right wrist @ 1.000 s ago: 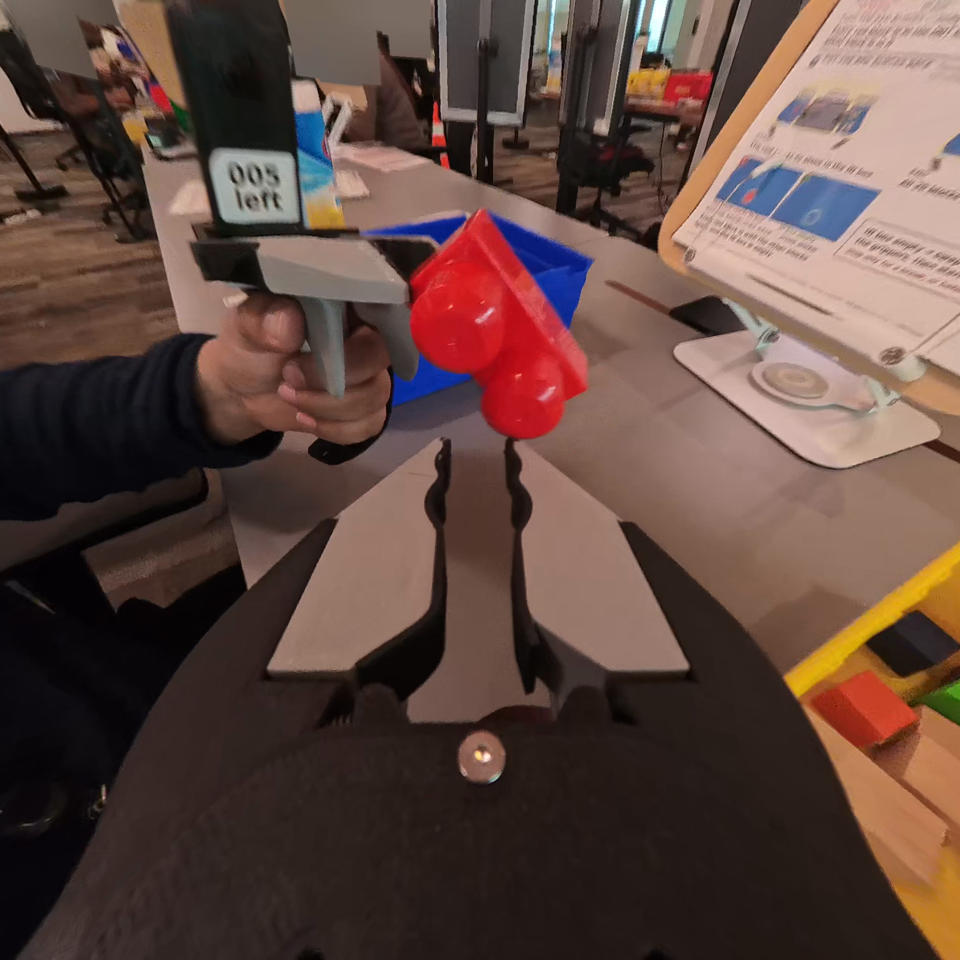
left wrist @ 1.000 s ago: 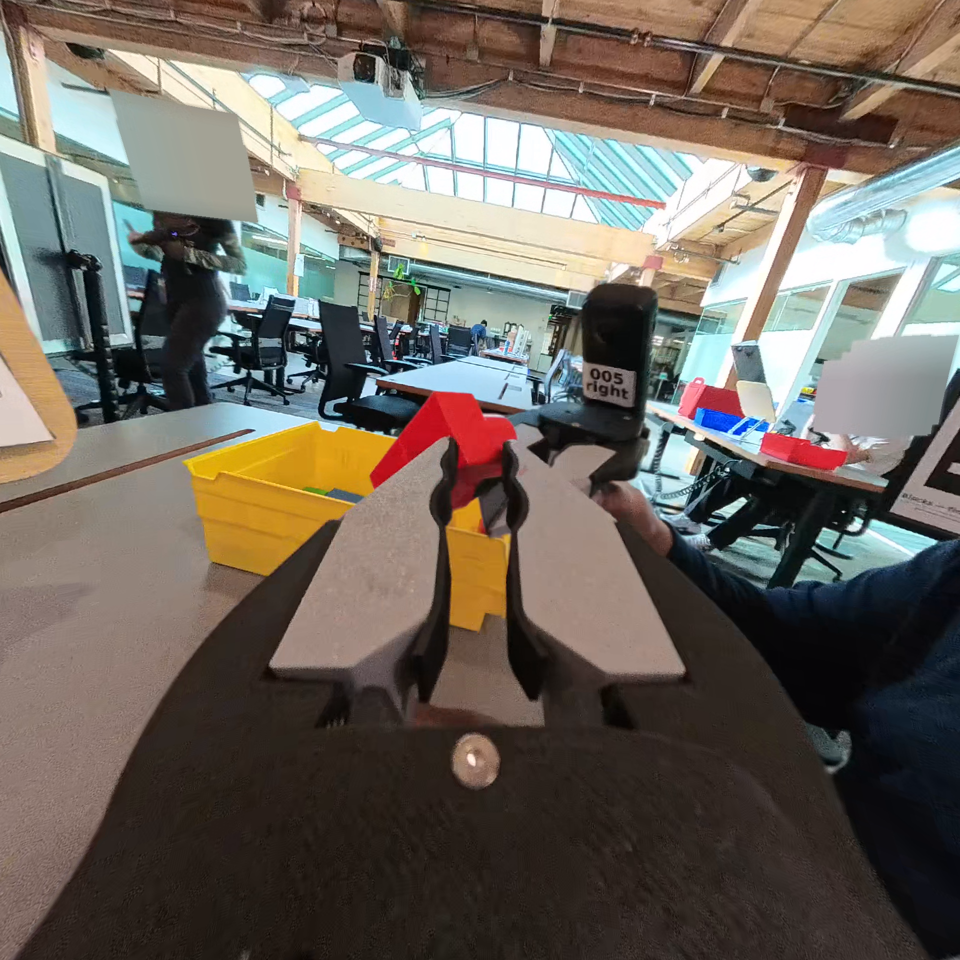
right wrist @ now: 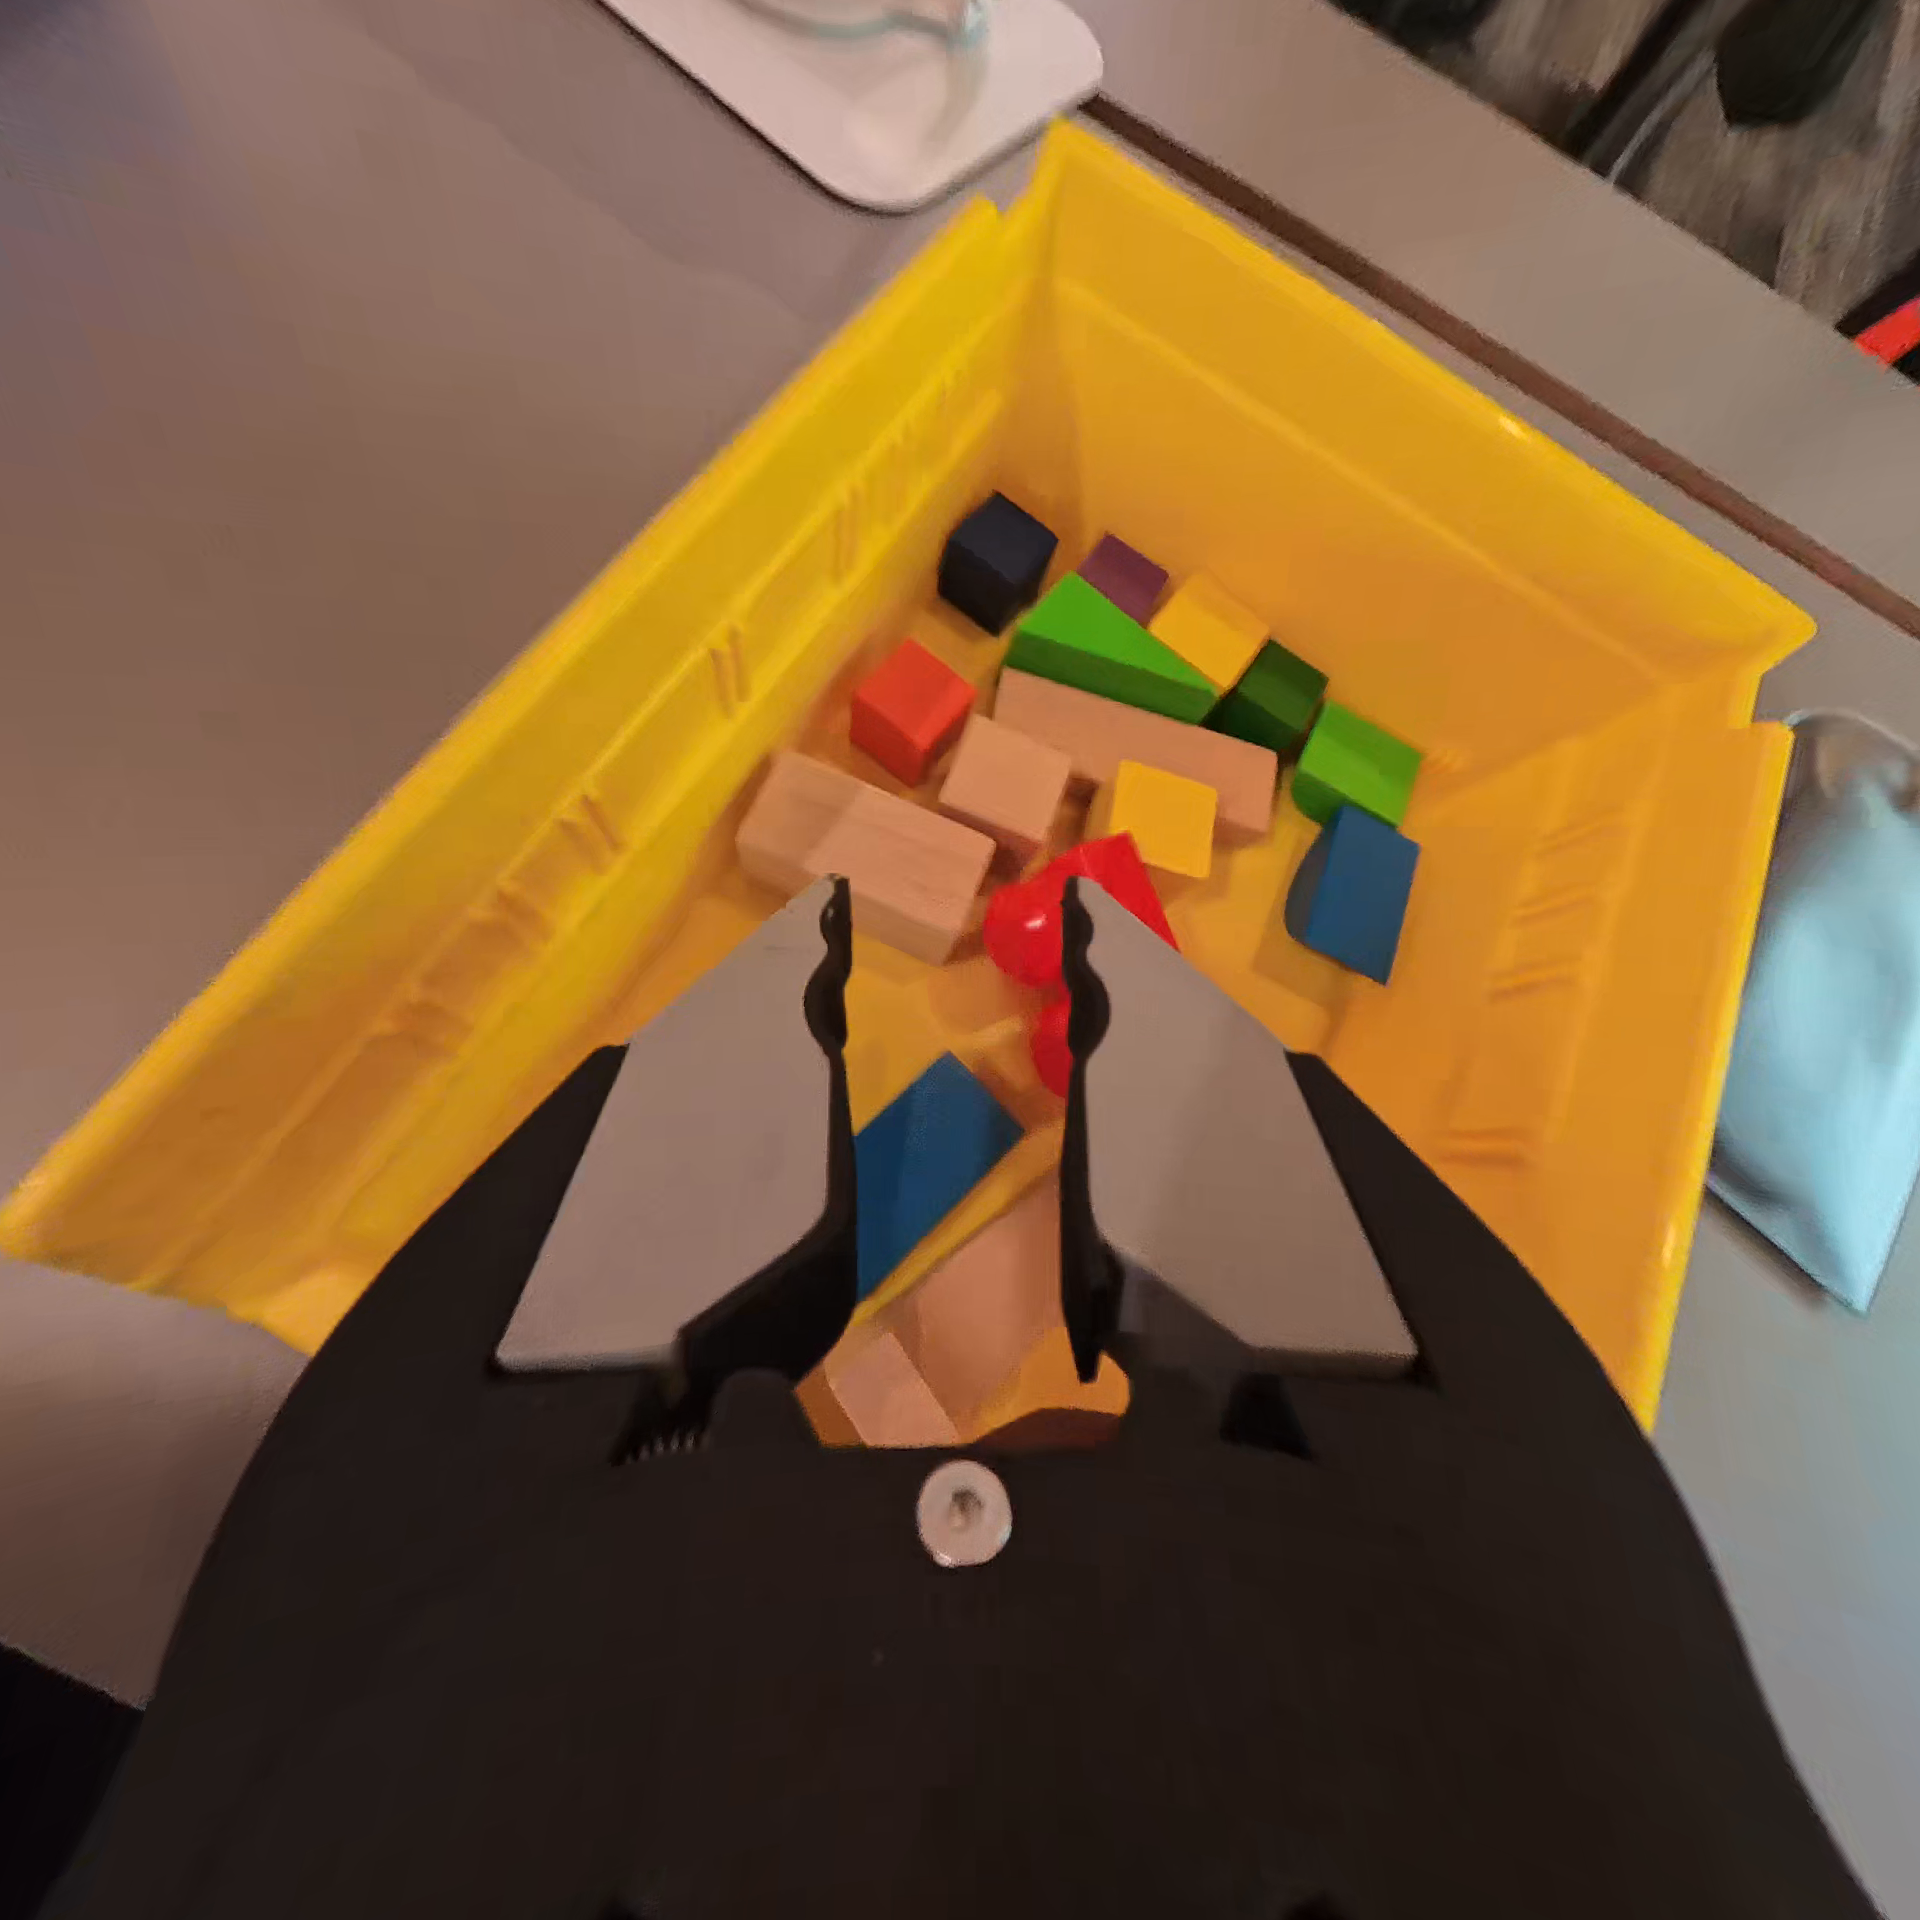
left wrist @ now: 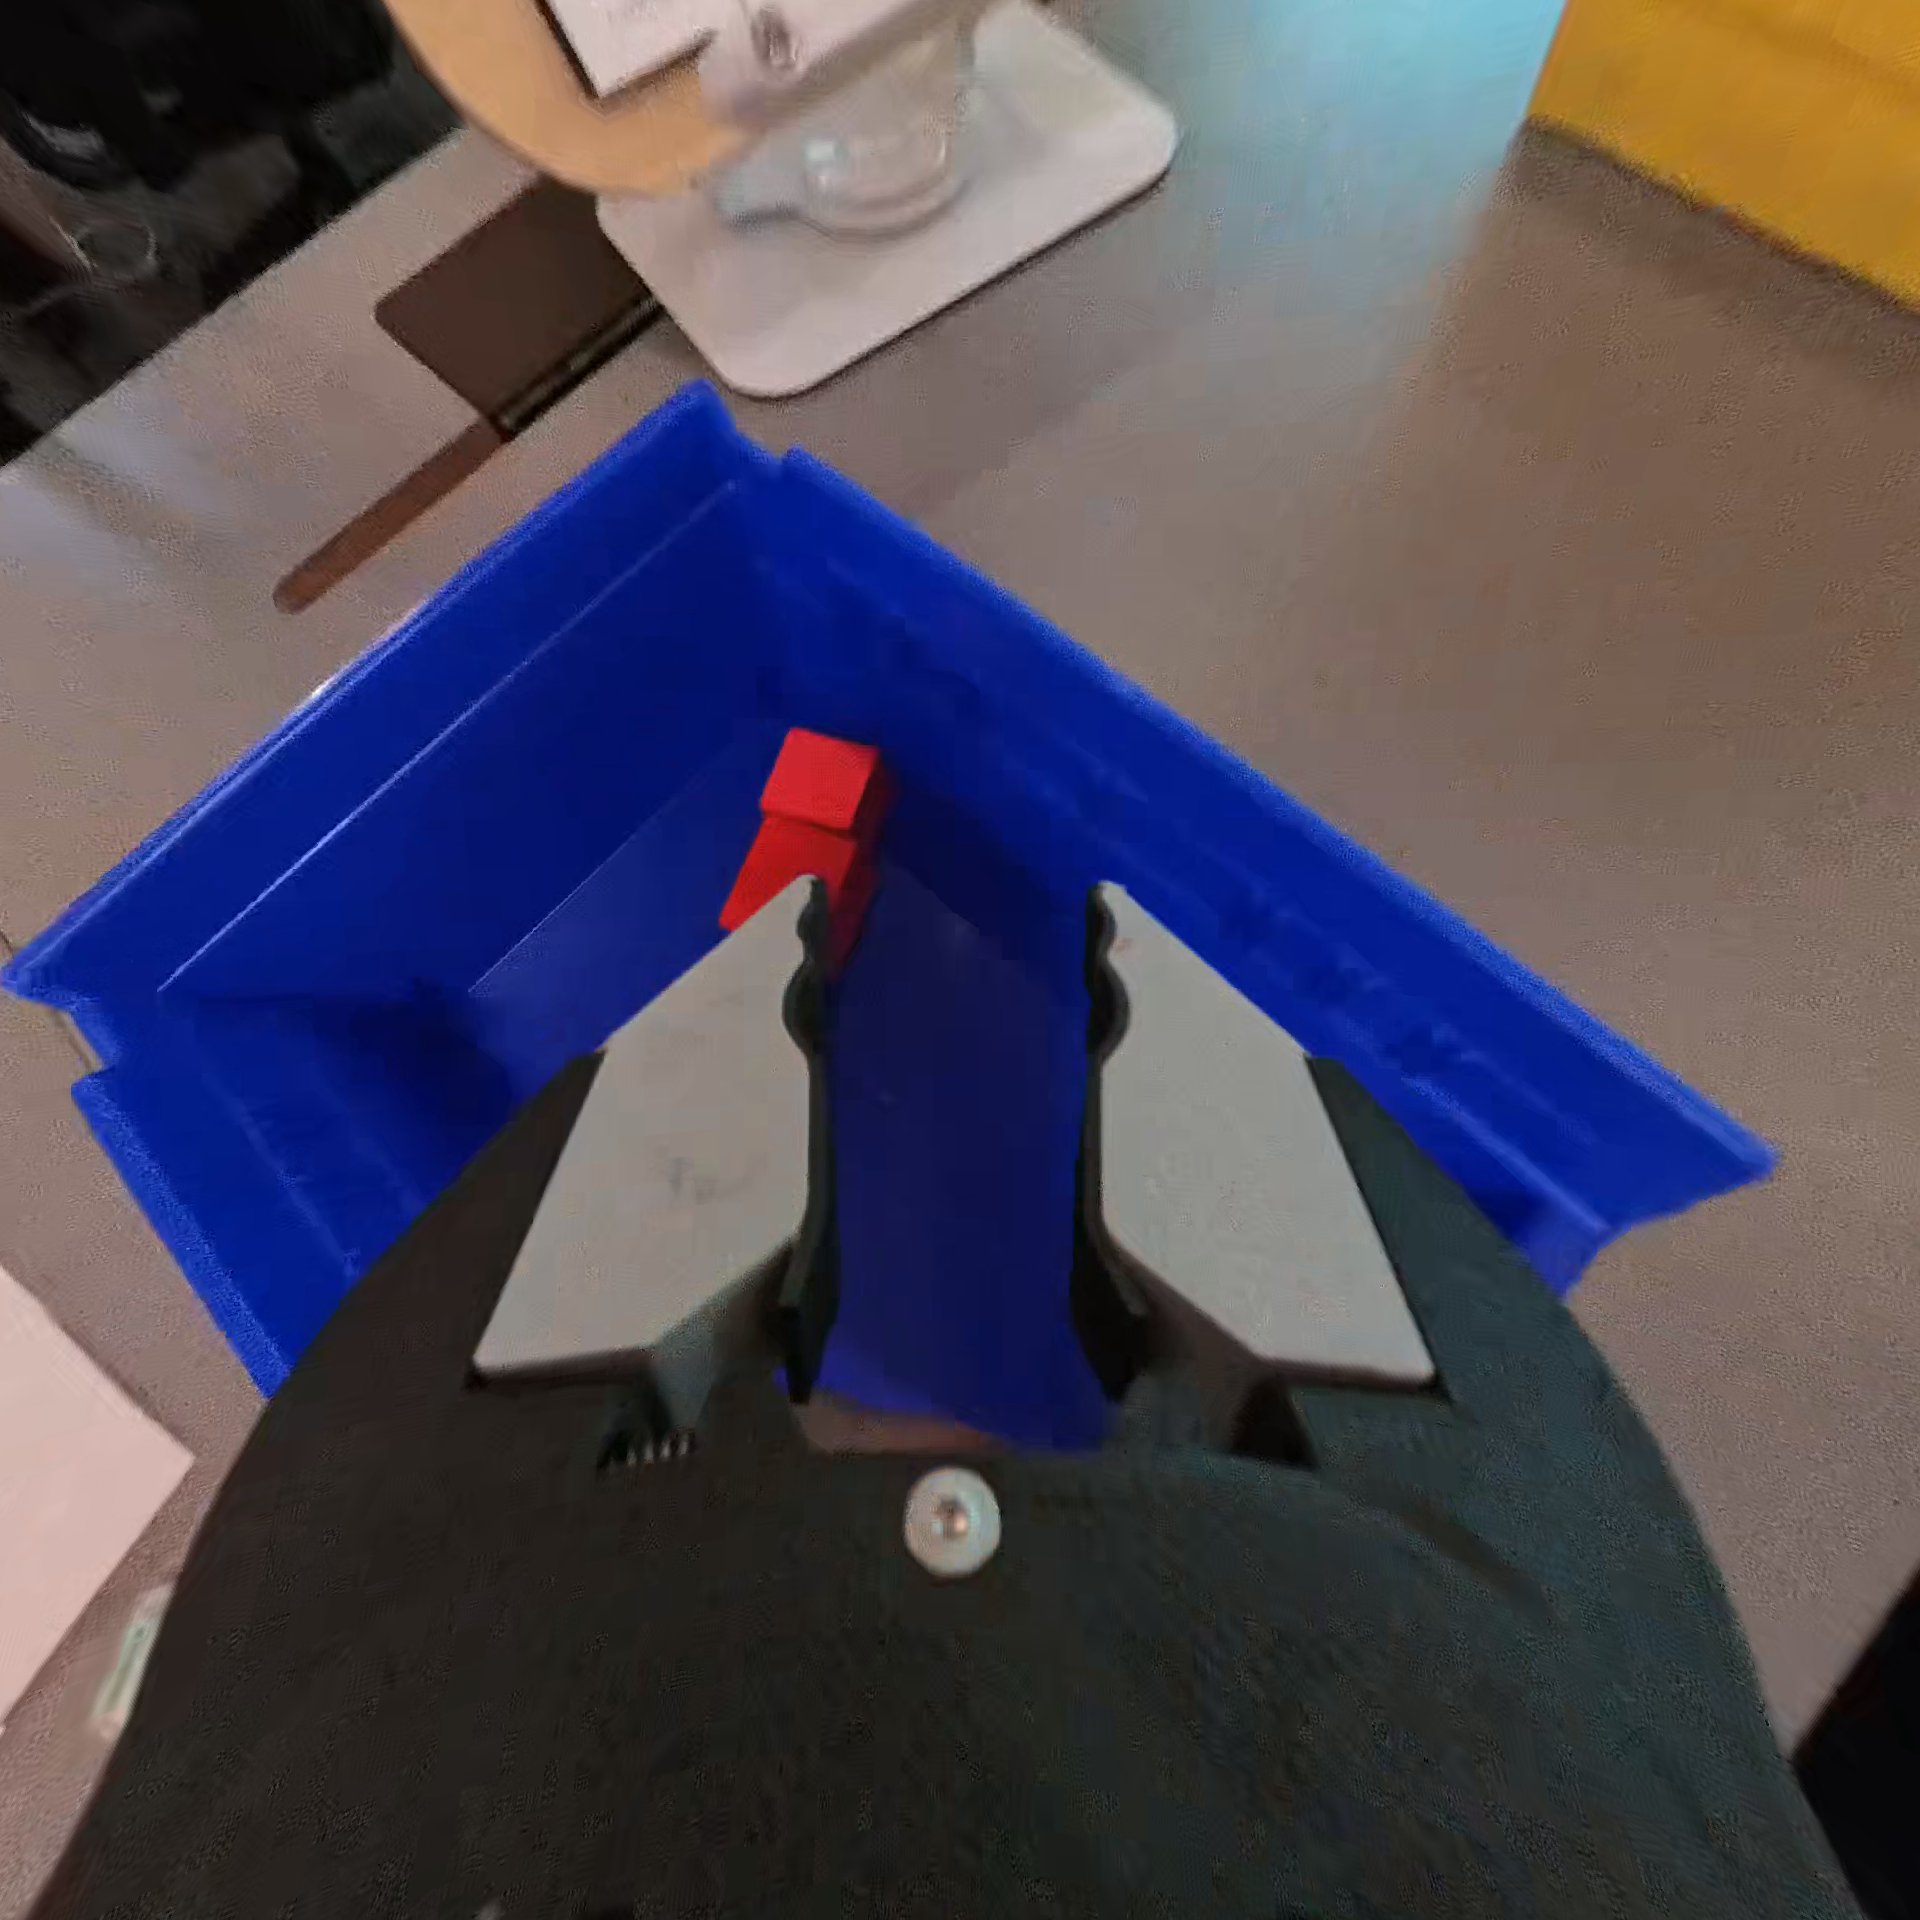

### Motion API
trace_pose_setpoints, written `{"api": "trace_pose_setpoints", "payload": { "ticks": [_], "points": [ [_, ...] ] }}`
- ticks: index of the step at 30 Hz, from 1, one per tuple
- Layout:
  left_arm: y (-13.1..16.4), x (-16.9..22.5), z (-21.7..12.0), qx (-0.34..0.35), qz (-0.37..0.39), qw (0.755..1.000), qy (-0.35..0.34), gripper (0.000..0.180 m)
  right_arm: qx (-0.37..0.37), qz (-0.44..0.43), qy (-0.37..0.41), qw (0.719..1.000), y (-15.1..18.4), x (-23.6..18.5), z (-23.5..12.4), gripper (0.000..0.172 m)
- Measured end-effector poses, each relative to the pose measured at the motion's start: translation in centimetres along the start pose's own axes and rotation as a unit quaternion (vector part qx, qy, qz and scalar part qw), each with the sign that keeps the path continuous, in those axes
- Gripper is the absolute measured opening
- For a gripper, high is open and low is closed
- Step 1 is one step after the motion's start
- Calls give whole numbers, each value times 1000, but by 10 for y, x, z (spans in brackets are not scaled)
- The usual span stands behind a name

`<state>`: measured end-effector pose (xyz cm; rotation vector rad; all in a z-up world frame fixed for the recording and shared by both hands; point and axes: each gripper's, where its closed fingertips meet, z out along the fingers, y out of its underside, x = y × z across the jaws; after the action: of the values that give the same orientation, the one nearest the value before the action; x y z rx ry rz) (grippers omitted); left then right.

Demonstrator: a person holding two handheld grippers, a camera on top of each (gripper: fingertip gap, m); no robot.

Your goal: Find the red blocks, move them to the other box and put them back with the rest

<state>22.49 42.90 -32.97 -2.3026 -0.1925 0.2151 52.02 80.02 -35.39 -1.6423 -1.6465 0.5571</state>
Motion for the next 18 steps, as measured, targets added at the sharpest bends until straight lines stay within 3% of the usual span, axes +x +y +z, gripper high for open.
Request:
{"api": "trace_pose_setpoints", "payload": {
  "ticks": [3,8,9,10,12,14,16,18],
  "points": [
    [30,-38,35,-92,41,994,-36,46,11,1,2,1000,-5,-4,-5,40],
    [50,-52,73,-170,63,983,-9,59,27,-15,-22,999,-16,-24,-17,44],
    [58,-51,79,-188,58,980,6,54,35,-19,-27,999,-21,-28,-21,45],
    [65,-51,85,-204,54,977,13,39,45,-22,-34,998,-27,-34,-25,45],
    [59,-50,86,-183,36,982,17,36,68,-26,-55,996,-39,-49,-35,45],
    [49,-48,78,-149,69,986,-2,36,97,-33,-75,992,-51,-64,-47,44],
    [29,-50,59,-102,124,984,-72,36,130,-33,-118,984,-63,-86,-60,44],
    [-13,-31,27,-1,180,974,-141,36,164,-16,-189,968,-74,-116,-73,44]
  ]
}}
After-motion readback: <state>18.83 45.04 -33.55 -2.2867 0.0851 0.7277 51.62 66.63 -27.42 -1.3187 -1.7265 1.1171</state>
